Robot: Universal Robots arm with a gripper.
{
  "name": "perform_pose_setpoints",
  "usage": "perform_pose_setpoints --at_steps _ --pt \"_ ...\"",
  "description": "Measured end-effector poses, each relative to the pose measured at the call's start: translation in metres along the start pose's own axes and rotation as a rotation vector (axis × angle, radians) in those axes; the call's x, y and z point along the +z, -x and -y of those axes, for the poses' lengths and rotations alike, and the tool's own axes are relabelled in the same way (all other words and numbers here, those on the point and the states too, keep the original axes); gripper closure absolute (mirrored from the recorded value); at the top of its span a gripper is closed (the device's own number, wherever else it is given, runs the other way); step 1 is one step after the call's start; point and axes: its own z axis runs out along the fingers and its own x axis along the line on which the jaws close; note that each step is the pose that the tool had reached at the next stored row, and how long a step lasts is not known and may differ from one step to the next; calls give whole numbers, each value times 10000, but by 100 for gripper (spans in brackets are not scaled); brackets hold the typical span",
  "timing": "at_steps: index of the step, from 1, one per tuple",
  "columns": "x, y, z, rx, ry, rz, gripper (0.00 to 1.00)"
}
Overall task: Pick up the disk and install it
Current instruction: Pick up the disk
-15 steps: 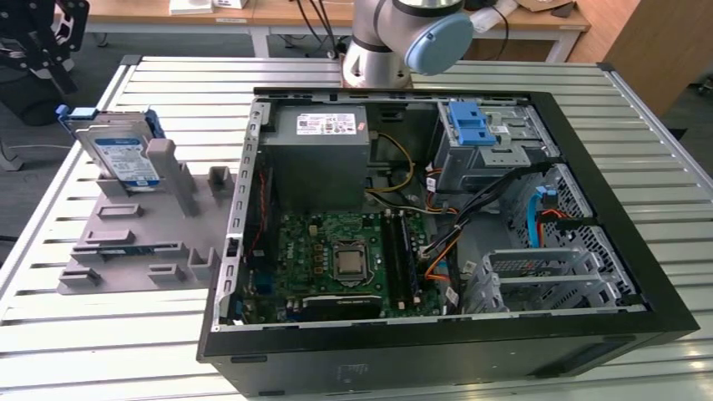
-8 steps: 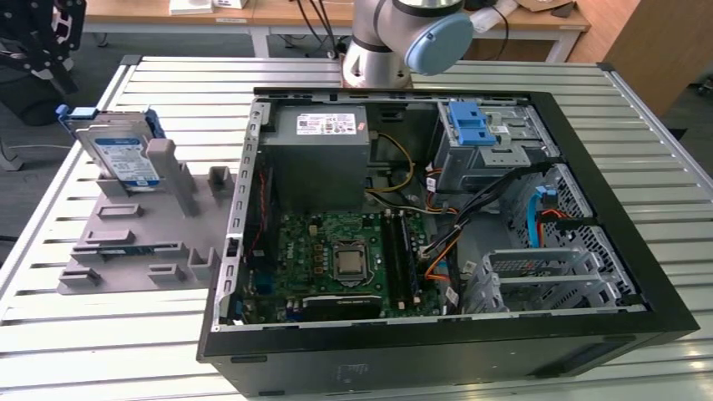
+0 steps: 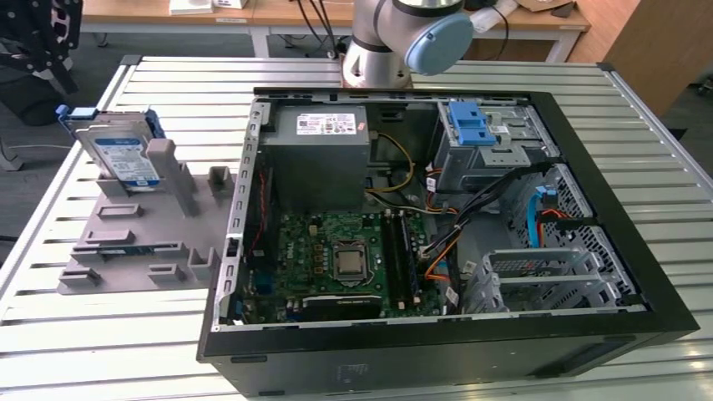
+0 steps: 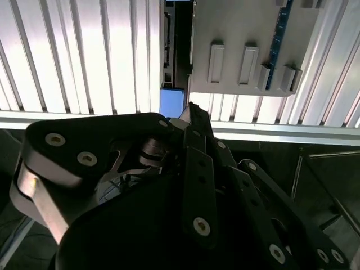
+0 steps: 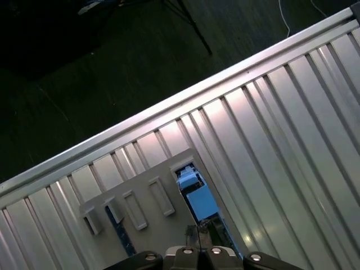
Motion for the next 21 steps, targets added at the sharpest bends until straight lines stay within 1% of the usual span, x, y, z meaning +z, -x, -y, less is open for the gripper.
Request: perform_pose_setpoints --at_steps 5,7,21 --pt "0 -1 -2 -513 6 -12 89" --pt "0 -2 -3 -783 8 -18 89" --pt "6 -2 -3 -3230 32 -73 89"
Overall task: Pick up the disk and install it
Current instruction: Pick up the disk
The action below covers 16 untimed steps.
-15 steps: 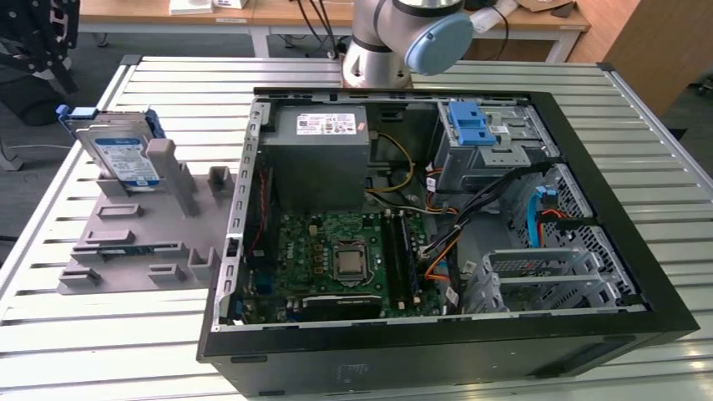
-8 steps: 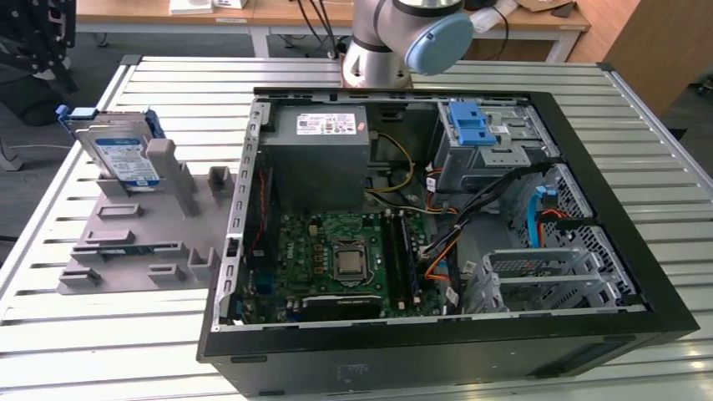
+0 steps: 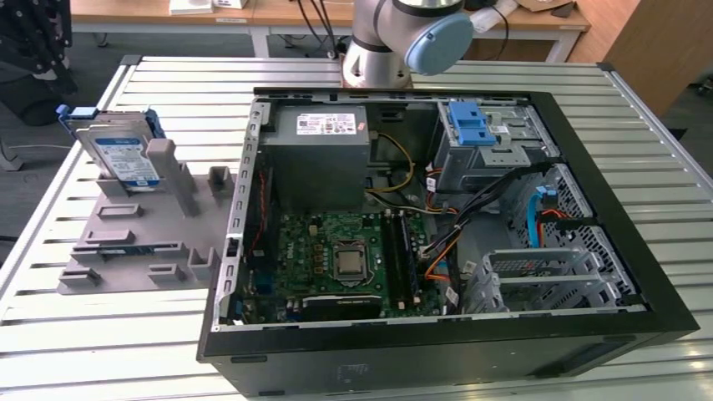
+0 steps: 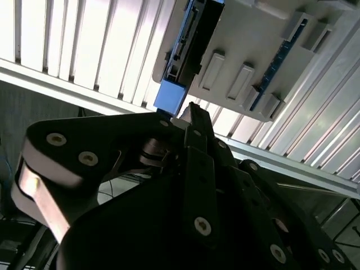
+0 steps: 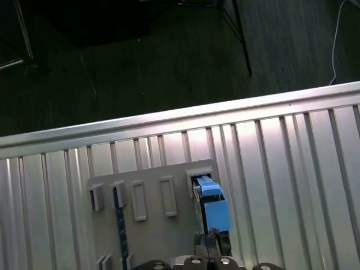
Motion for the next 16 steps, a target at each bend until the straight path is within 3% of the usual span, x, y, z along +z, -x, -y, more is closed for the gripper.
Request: perform_pose_setpoints --at_steps 3,16 --pt "3 1 0 -336 -4 -7 89" --pt "3 1 0 -341 -14 0 89"
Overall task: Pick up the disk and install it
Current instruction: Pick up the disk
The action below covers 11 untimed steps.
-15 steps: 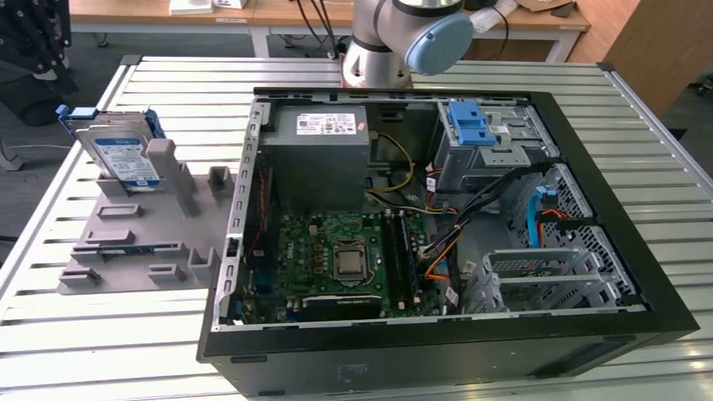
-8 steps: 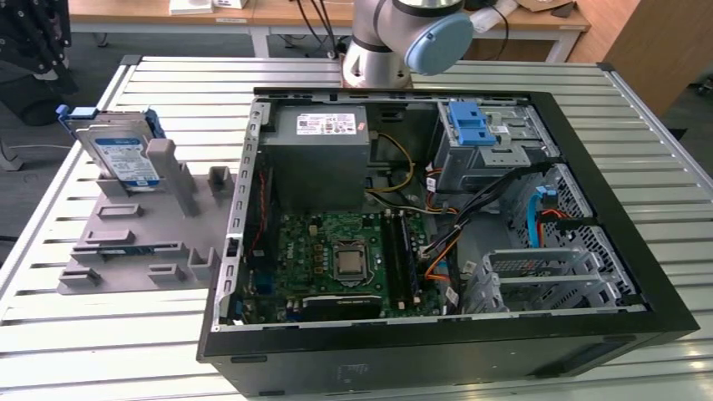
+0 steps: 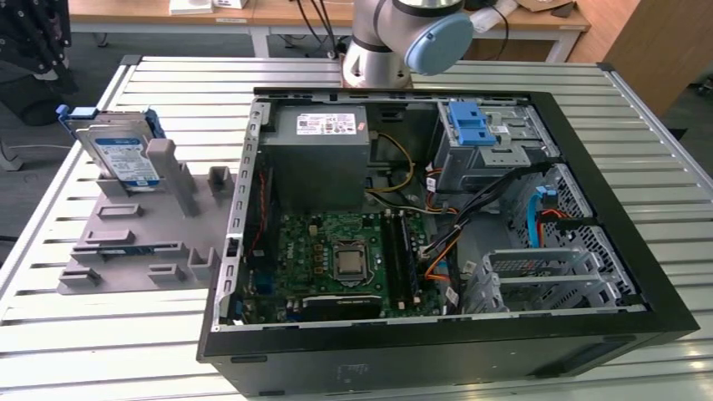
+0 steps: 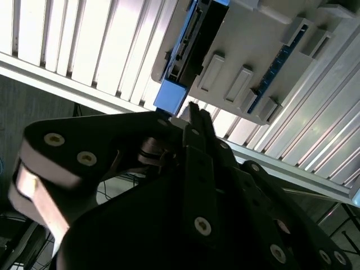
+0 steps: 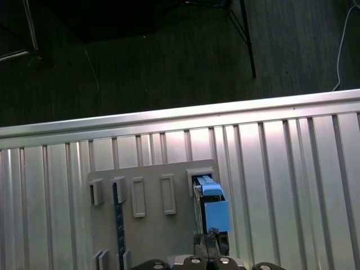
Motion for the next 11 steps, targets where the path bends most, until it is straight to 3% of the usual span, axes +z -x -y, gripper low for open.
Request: perform_pose_setpoints --at_steps 8,11 --pt "2 -1 -1 -3 -1 1 59" --pt "9 -2 -17 -5 -2 0 59"
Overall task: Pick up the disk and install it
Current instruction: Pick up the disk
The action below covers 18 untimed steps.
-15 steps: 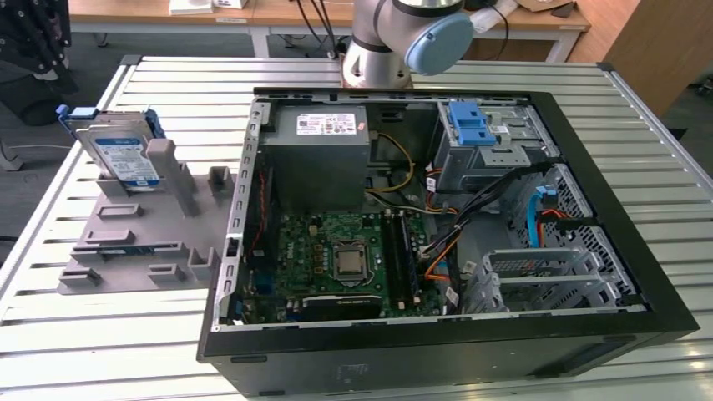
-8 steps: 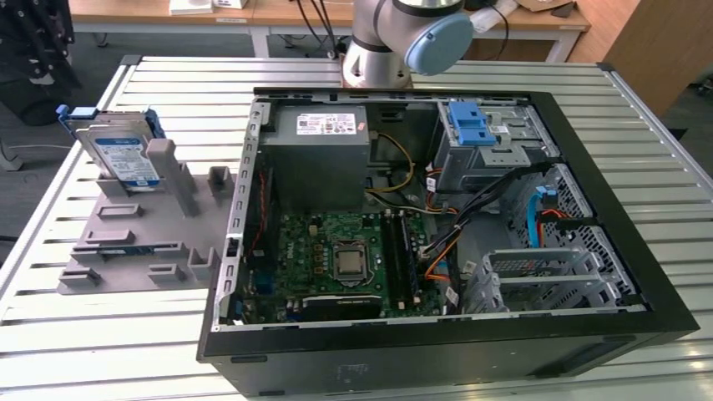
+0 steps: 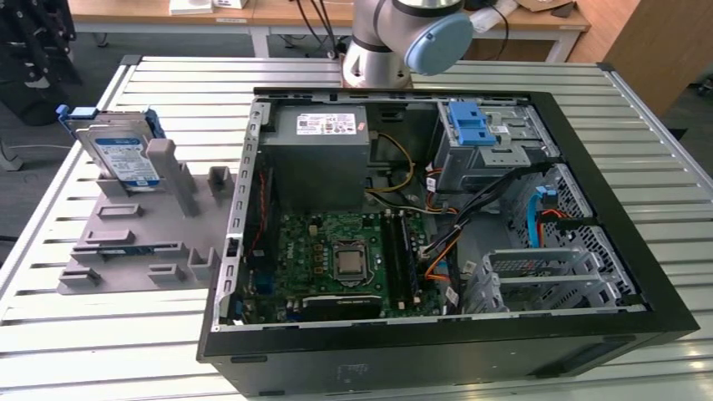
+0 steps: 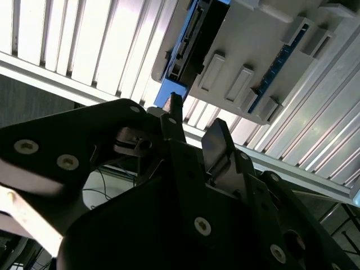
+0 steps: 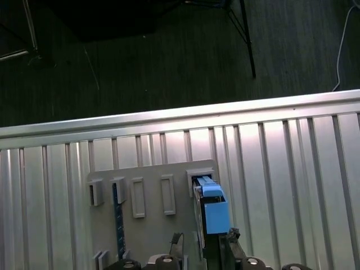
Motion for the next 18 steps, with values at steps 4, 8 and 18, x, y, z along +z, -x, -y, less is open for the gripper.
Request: perform_pose_setpoints --at_steps 4,8,18 --pt "34 1 -43 -1 -5 2 58" --pt "45 2 -46 -1 1 -1 51" --pt "58 2 -46 -1 -1 0 51"
